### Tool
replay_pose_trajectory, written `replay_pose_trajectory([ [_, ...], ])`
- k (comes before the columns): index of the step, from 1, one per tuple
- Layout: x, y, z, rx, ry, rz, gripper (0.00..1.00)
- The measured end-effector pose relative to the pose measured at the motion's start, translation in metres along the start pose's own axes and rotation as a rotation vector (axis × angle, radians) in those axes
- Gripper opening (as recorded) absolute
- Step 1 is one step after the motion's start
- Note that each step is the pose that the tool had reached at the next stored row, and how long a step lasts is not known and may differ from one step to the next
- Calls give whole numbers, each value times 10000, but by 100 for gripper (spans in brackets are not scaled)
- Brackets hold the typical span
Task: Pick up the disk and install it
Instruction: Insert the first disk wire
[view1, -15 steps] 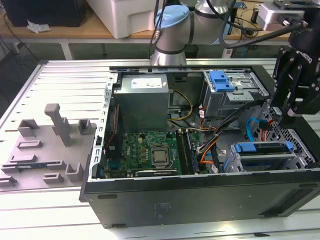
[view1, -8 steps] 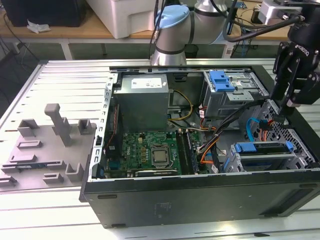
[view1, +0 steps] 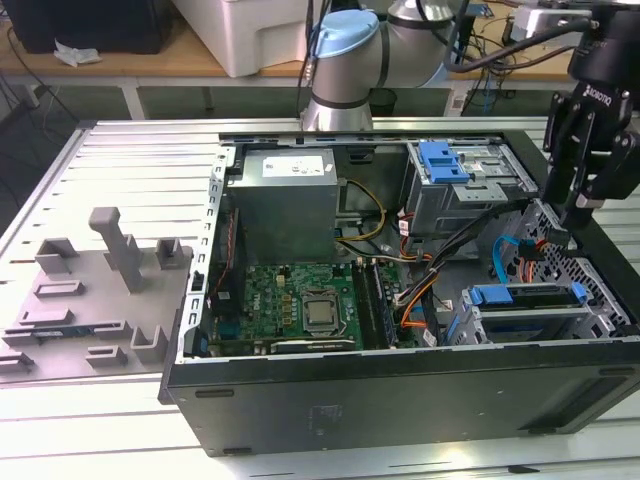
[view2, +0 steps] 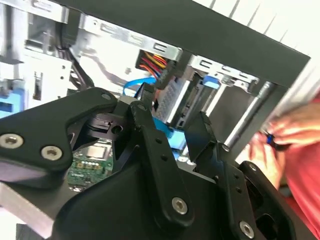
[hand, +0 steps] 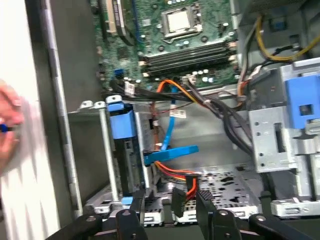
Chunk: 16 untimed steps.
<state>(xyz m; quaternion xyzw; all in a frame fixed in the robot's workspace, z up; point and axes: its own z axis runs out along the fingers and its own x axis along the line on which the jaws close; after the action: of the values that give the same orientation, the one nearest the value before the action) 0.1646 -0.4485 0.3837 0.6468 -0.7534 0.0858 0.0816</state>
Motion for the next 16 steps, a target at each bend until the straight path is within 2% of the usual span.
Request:
replay_pose_trajectory([
  [1, -25, 3, -5, -2, 151, -4, 53],
  [2, -93, 11, -15, -3, 328, -9, 53],
  [3, -181, 18, -30, 3, 401, -9, 53],
  [4, -230, 9, -38, 4, 406, -8, 53],
  [7, -253, -15, -25, -5, 406, -10, 53],
  [10, -279, -61, 2, -74, 417, -30, 53],
  [12, -295, -81, 21, -182, 452, -59, 53],
  [14, -313, -92, 42, -403, 560, -118, 53],
  [16, -322, -116, 65, -490, 581, -143, 53],
])
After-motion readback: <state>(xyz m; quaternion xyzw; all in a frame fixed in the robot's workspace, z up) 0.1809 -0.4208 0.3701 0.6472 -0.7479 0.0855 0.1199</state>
